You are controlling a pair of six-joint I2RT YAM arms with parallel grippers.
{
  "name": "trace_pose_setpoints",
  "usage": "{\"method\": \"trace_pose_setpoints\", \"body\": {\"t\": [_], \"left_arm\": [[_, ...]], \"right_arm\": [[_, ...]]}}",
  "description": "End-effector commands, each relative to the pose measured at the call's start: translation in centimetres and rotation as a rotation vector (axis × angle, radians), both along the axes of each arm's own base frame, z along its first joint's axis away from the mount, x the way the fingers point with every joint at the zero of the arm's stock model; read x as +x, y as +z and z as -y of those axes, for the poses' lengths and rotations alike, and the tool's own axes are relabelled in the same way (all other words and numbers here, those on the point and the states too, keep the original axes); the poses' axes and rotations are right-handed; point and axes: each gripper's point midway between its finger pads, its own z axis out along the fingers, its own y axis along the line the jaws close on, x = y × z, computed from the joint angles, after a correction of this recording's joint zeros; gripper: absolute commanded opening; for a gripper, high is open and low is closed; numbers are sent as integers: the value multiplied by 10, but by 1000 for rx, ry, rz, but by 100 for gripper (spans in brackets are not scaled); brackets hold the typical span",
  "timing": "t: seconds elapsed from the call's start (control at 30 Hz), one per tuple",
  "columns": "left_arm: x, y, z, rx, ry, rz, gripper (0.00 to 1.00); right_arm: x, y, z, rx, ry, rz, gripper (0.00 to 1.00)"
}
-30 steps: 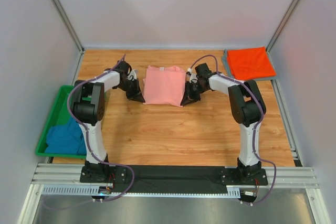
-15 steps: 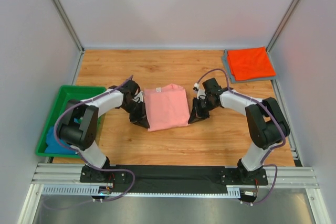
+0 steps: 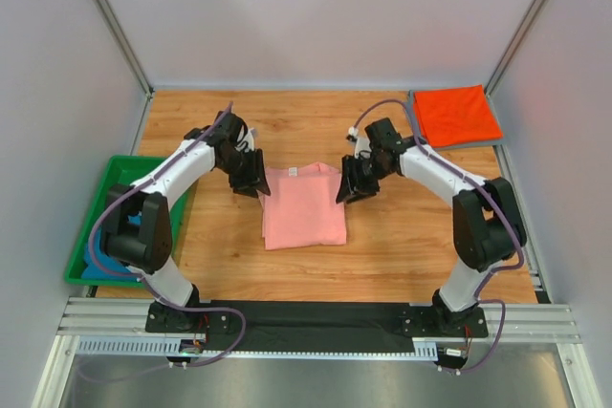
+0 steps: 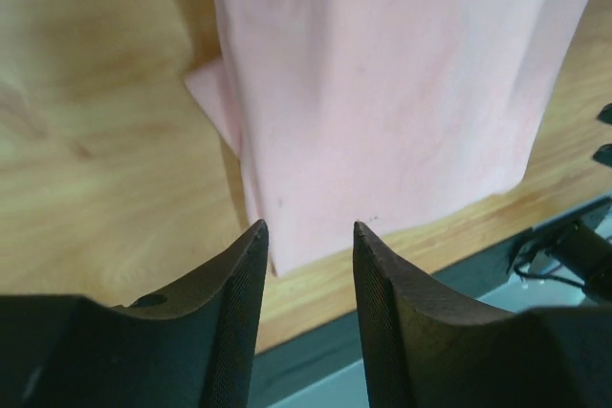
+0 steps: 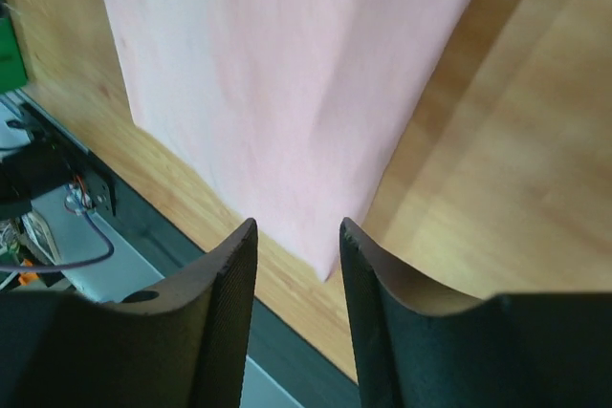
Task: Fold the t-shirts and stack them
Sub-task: Fold the tshirt
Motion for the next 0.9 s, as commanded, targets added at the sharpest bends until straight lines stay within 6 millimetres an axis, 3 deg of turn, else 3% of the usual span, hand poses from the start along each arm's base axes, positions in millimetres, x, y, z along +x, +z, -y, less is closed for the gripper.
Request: {"method": "trace_pose_setpoints", "body": {"t": [0.0, 0.17, 0.33, 0.63, 0.87], "left_arm": [[42, 3, -6, -12, -42, 119, 48], [79, -5, -1, -19, -129, 200, 48], [92, -15, 4, -28, -181, 231, 48], [94, -41, 6, -35, -210, 201, 47], [102, -39, 13, -67, -212, 227, 40]], "right_arm": [[54, 7, 8, 22, -10, 81, 42], [103, 5, 6, 28, 29, 147, 43], [114, -10, 2, 31, 93, 136, 44], [118, -33, -9, 85, 126, 92, 45], [123, -39, -11, 91, 129, 107, 44]]}}
